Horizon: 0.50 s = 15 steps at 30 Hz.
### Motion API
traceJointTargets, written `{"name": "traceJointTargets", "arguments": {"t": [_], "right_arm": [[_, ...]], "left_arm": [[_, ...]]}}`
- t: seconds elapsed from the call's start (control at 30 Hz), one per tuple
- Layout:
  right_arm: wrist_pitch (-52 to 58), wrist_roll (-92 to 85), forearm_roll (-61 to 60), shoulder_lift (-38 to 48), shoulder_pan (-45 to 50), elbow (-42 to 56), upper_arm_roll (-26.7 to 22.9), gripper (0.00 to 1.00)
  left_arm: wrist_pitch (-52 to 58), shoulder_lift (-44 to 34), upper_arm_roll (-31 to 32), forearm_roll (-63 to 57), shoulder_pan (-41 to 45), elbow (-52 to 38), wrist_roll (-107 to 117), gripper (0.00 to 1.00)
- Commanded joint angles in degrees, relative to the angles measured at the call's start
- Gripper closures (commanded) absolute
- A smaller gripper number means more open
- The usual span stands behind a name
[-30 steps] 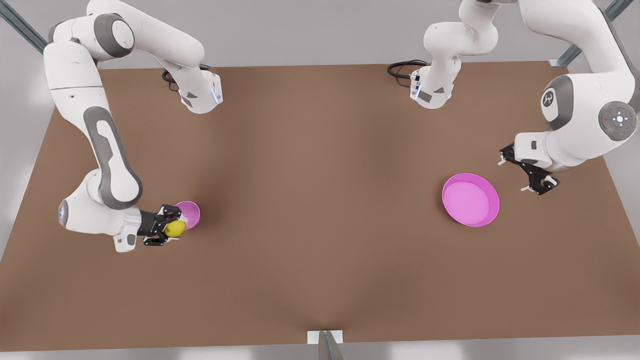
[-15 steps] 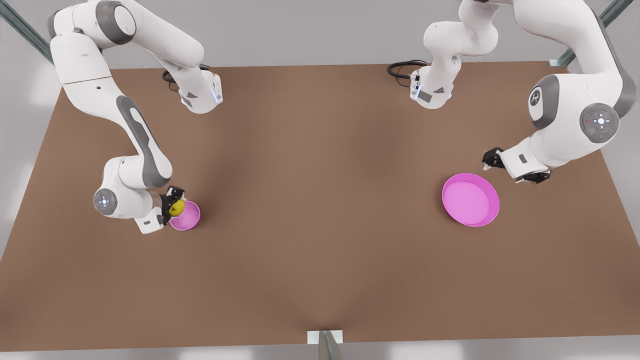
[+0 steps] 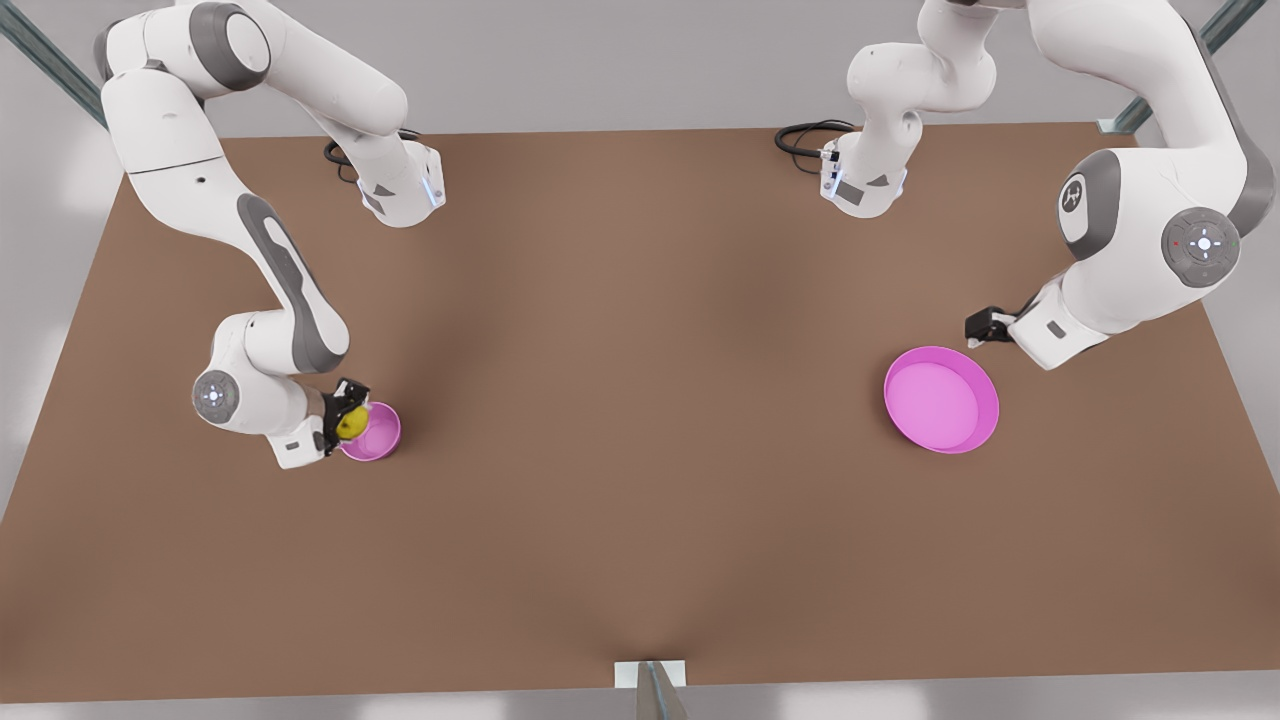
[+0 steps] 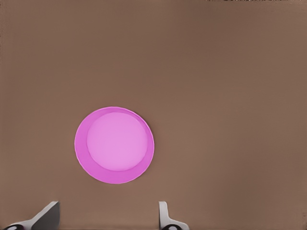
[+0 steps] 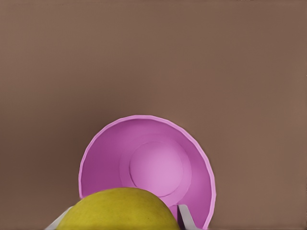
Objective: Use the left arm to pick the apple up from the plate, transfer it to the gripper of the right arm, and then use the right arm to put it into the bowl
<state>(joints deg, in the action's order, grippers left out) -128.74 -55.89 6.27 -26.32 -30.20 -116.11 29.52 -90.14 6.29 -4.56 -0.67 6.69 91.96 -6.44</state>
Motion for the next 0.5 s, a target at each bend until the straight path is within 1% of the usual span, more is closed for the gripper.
{"name": "traceJointTargets", "arguments": {"t": [0.0,0.27,0.37,0.4,0.43,0.47], "right_arm": [[-1.7,2.8,0.4,-0.1,0.0,0.0,0.0,0.39],[-4.0,2.8,0.1,-0.4,-0.1,-0.7,0.1,0.39],[-4.8,2.7,0.1,-0.6,-1.3,-0.8,1.2,0.39],[-4.8,2.7,0.1,-0.6,-1.3,-0.8,1.2,0.25],[-4.7,2.7,0.1,-0.6,-1.3,-0.8,1.2,0.02],[-4.7,2.7,0.1,-0.6,-1.3,-0.8,1.2,0.00]], "left_arm": [[0.0,-0.1,0.0,0.0,0.0,0.0,11.6,0.00],[0.0,-0.1,0.0,0.0,0.0,0.0,11.6,0.00],[0.0,-0.1,0.0,0.0,0.0,0.0,11.6,0.00],[0.0,-0.1,0.0,0.0,0.0,0.0,11.6,0.00],[0.0,-0.1,0.0,0.0,0.0,0.0,11.6,0.00],[0.0,-0.1,0.0,0.0,0.0,0.0,11.6,0.00]]}}
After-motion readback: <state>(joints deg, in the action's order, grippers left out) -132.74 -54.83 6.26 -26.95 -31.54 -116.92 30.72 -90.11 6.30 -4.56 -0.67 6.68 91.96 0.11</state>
